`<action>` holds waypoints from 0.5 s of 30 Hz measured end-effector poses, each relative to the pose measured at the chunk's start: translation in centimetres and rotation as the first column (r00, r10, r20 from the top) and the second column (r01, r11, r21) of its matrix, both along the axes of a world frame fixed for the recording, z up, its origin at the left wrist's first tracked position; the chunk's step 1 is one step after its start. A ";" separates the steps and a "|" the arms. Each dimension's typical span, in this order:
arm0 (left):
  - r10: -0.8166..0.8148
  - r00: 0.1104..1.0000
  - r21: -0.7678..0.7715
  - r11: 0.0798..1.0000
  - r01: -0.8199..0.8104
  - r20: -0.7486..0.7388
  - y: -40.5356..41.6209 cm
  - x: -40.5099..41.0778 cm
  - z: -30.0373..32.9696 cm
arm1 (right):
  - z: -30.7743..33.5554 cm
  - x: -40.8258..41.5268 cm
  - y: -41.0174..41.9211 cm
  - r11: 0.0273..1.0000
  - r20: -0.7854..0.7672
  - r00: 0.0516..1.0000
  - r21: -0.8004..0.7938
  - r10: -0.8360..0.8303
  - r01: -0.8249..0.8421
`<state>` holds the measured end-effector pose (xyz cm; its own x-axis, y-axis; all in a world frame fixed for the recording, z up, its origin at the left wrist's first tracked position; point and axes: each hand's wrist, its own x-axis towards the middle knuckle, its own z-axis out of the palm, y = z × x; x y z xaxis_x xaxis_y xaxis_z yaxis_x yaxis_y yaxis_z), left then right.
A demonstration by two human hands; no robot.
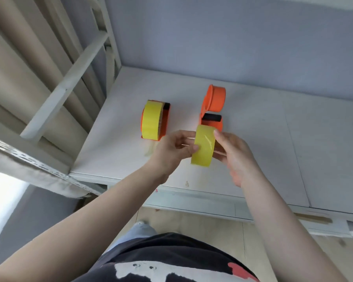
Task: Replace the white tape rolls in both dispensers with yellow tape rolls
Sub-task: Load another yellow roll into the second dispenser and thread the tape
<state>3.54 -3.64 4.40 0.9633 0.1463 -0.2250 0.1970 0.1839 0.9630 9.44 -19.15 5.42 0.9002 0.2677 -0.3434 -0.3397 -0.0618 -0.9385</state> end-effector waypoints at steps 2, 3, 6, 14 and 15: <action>0.006 0.999 -0.064 0.998 -0.008 -0.031 0.1 1.2 0.4 | -0.4 0.0 -0.2 0.999 0.076 0.996 -0.025 0.049 -0.048; 0.000 0.999 -0.096 0.995 -0.004 -0.039 0.1 1.6 0.6 | -0.5 -0.1 -0.3 0.994 0.099 0.989 -0.002 0.107 -0.107; 0.003 0.996 -0.203 0.979 -0.022 -0.091 0.1 2.8 1.2 | -0.7 0.1 -0.8 0.975 0.148 0.966 0.036 0.213 -0.220; -0.049 0.979 -0.320 0.947 -0.017 -0.198 -0.1 5.2 1.7 | -0.6 1.4 -2.1 0.971 0.115 0.966 0.037 0.231 -0.236; -0.051 0.977 -0.325 0.945 -0.019 -0.206 -0.2 5.4 1.7 | -0.6 1.5 -2.3 0.971 0.111 0.966 0.028 0.232 -0.237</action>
<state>8.96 -3.86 6.11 0.8912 0.0165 -0.4532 0.3922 0.4738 0.7885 10.98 -21.40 4.81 0.8414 0.4873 -0.2336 -0.2183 -0.0890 -0.9718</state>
